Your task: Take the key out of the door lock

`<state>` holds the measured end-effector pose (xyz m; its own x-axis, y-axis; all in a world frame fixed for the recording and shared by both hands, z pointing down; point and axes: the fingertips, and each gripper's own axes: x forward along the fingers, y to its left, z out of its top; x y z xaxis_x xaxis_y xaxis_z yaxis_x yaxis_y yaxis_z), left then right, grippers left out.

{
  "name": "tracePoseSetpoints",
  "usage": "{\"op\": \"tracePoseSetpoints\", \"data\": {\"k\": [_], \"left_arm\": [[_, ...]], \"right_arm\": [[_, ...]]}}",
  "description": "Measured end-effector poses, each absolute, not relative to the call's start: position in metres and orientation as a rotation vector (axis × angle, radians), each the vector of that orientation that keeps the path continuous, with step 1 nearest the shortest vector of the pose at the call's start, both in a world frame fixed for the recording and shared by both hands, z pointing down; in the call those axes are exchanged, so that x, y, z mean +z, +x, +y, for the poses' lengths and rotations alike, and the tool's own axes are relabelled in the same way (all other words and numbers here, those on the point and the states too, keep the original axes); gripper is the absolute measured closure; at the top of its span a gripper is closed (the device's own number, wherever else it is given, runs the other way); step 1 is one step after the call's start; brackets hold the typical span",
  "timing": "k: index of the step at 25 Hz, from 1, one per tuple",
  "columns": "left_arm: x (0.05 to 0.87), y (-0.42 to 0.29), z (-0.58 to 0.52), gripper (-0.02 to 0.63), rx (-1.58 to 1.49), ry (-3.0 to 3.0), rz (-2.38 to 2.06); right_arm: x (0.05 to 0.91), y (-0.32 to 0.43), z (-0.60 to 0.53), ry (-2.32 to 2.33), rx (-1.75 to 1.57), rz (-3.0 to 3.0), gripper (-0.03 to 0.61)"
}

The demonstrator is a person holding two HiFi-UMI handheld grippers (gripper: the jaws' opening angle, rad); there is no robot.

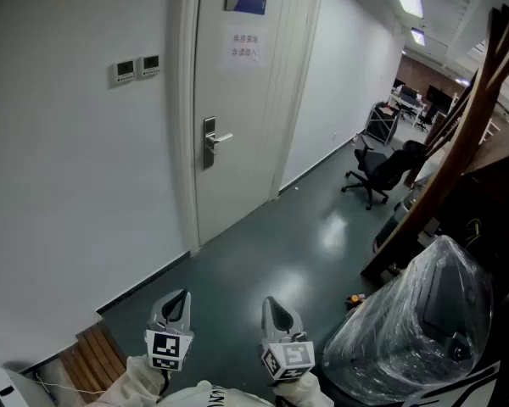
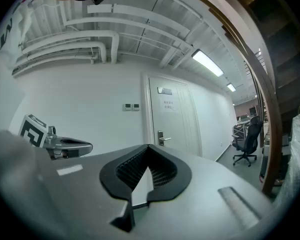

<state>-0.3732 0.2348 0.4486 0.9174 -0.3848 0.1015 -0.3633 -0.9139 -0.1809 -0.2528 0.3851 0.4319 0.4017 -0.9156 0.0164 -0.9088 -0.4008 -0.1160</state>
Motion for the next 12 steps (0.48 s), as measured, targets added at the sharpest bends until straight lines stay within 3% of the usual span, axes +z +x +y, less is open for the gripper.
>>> {"op": "tracePoseSetpoints", "data": {"k": [12], "left_arm": [[0.450,-0.362,0.216,0.614,-0.190,-2.939,0.545]], "right_arm": [[0.434,-0.241,0.370,-2.582,-0.124,1.642,0.578]]}}
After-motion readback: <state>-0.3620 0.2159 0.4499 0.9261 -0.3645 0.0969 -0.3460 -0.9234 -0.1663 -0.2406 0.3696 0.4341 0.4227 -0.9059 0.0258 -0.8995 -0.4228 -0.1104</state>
